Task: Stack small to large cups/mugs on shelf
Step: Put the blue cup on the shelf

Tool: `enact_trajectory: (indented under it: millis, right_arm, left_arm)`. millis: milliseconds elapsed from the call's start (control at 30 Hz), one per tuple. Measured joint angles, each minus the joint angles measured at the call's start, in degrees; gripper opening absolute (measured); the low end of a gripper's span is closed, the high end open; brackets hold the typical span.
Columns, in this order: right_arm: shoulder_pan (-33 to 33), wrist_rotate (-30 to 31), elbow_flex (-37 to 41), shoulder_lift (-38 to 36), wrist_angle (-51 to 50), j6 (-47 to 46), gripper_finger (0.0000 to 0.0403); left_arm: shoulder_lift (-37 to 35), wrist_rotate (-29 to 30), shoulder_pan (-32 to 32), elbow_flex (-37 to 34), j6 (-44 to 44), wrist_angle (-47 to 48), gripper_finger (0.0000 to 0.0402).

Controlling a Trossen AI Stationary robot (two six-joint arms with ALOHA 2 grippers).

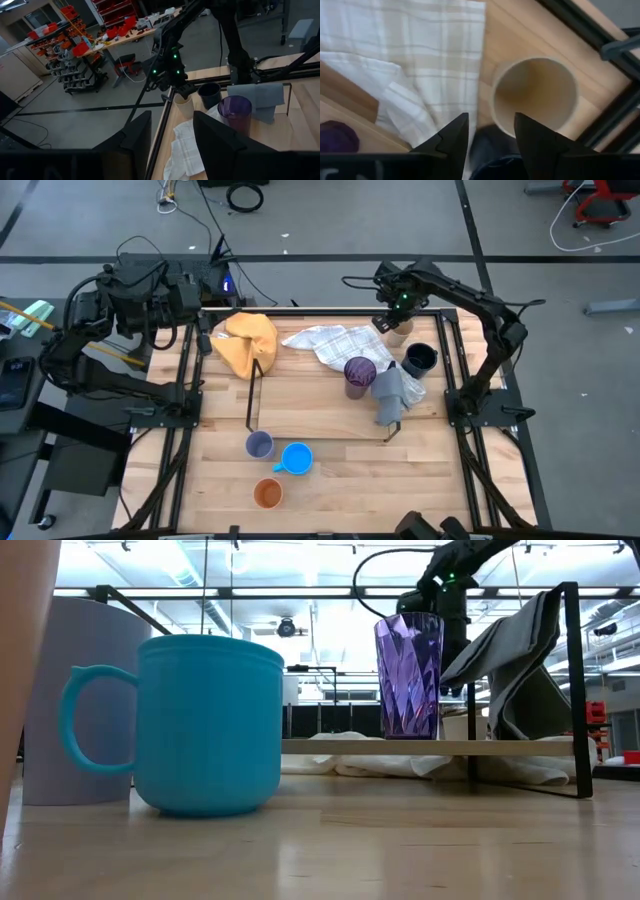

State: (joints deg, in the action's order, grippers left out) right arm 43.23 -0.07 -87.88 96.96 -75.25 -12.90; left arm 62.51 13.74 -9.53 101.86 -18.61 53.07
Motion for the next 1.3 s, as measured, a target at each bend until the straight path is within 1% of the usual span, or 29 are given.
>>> enact_trajectory:
  millis: [100, 200, 300, 367, 467, 567, 700, 733, 767, 867, 1000, 1067, 1133, 1300]
  right_arm:
    - [-0.56, 0.03, -0.42, 0.01, 1.88, 0.74, 0.0162]
    - [-0.73, -0.19, -3.3, -0.76, 6.01, 0.92, 0.0162]
    - [-1.02, -1.59, -6.71, -4.53, 13.97, 0.15, 0.0162]
    - [-1.1, -1.98, -7.71, -8.45, 21.81, -0.2, 0.0161]
    - [-1.05, -2.13, -6.99, -15.76, 36.05, -0.04, 0.0161]
    - [-0.03, -2.12, -6.55, -22.27, 44.68, -0.1, 0.0161]
    - [2.67, -1.77, -6.49, -28.46, 44.82, -0.91, 0.0161]
    - [3.28, -1.63, -6.45, -29.66, 43.92, -0.98, 0.0161]
    - [3.8, -1.68, -6.44, -30.56, 42.86, -0.97, 0.0161]
    - [4.94, -1.82, -6.4, -32.3, 39.73, -0.64, 0.0161]
    - [5.56, -1.89, -6.33, -32.61, 37.23, 0.48, 0.0161]
    - [5.57, -1.92, -6.31, -32.4, 37.09, 1.09, 0.0161]
    - [5.55, -2.39, -6.31, -31.99, 37.12, 1.69, 0.0161]
    - [5.52, -4.55, -6.31, -30.76, 37.1, 2.69, 0.0161]
  left_arm:
    - [-0.01, 0.0, -0.01, 0.0, 0.0, -0.01, 0.0157]
    - [0.01, -0.01, 0.02, -0.02, 0.0, -0.02, 0.0157]
    - [-0.01, -0.26, -0.01, 0.0, 0.07, -0.06, 0.0156]
    - [0.12, -2.69, -0.01, 0.0, 0.57, -0.32, 0.0156]
    - [0.19, -8.52, -0.01, -0.02, 1.71, -1.38, 0.0158]
    - [0.15, -17.87, -0.01, -0.32, 4.31, -4.18, 0.0155]
    - [0.08, -32.95, 0.26, -2.71, 9.68, -9.86, 0.015]
    - [0.06, -35.6, 0.69, -3.69, 11.0, -10.51, 0.015]
    - [0.06, -36.73, 1.29, -4.64, 12.08, -10.41, 0.0149]
    - [1.07, -36.03, 5.14, -8.04, 14.28, -6.77, 0.0149]
    - [5.19, -34.85, 13.9, -10.29, 18.19, -6.15, 0.0148]
    - [7.39, -31.55, 18.55, -9.66, 19.88, -5.91, 0.0148]
    - [9.87, -27.83, 22.66, -8.2, 22.39, -3.67, 0.0146]
    - [16.07, -21.95, 29.46, -4.02, 32.31, 2.82, 0.0134]
